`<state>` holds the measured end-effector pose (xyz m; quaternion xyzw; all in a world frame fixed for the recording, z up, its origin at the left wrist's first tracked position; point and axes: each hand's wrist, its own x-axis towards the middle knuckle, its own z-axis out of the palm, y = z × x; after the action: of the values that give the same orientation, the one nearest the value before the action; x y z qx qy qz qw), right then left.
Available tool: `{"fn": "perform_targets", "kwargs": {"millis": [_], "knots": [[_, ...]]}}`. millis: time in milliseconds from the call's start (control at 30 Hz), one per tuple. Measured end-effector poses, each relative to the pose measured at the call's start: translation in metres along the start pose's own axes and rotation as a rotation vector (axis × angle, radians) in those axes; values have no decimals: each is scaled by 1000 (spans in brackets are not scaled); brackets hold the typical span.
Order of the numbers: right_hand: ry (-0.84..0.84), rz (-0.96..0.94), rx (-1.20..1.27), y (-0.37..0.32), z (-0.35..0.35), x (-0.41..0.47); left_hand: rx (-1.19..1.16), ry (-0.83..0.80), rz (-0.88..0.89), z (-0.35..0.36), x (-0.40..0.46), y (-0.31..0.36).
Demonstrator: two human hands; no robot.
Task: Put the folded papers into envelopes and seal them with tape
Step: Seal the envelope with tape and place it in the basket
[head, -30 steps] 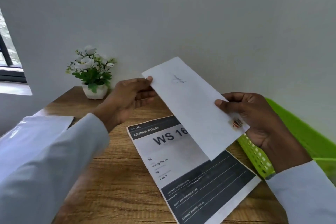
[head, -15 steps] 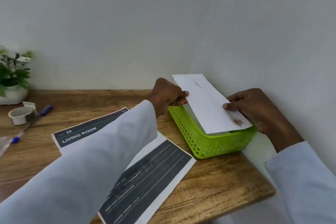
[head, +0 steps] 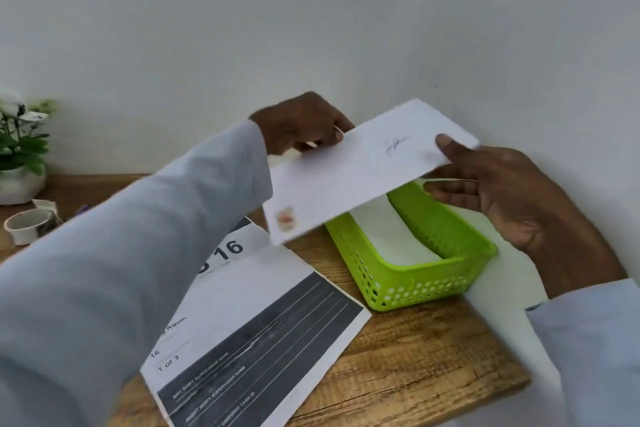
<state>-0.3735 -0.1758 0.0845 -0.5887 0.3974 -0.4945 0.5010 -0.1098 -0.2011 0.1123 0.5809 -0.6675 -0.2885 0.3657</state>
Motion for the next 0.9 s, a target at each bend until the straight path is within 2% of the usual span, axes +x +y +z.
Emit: {"fn": "perform_targets", "kwargs": {"millis": [167,300,433,533,633,700,733,800,833,900], "knots": [[56,-72,-107,-6,-2,6,378,-177,229,0,11,26],[-77,-9,-311,-10,11,11,472,-285,322,24,10,26],[-179,150,-389,-8,21,19,355,-210,427,40,9,20],[-100,159,-333,0,18,20,262,8,460,41,8,5],[25,121,-218,7,10,16,129,457,313,39,2,-20],[73,109,-134,11,6,11,-35,611,92,37,-5,-39],[88,104,-107,12,4,9,-152,591,-27,36,-8,-47],[110,100,-85,14,2,3,-497,430,-198,34,-14,-56],[124,99,-84,15,1,1,-663,338,-237,35,-16,-57],[149,95,-84,18,1,-1,-809,234,-250,38,-19,-56]]}}
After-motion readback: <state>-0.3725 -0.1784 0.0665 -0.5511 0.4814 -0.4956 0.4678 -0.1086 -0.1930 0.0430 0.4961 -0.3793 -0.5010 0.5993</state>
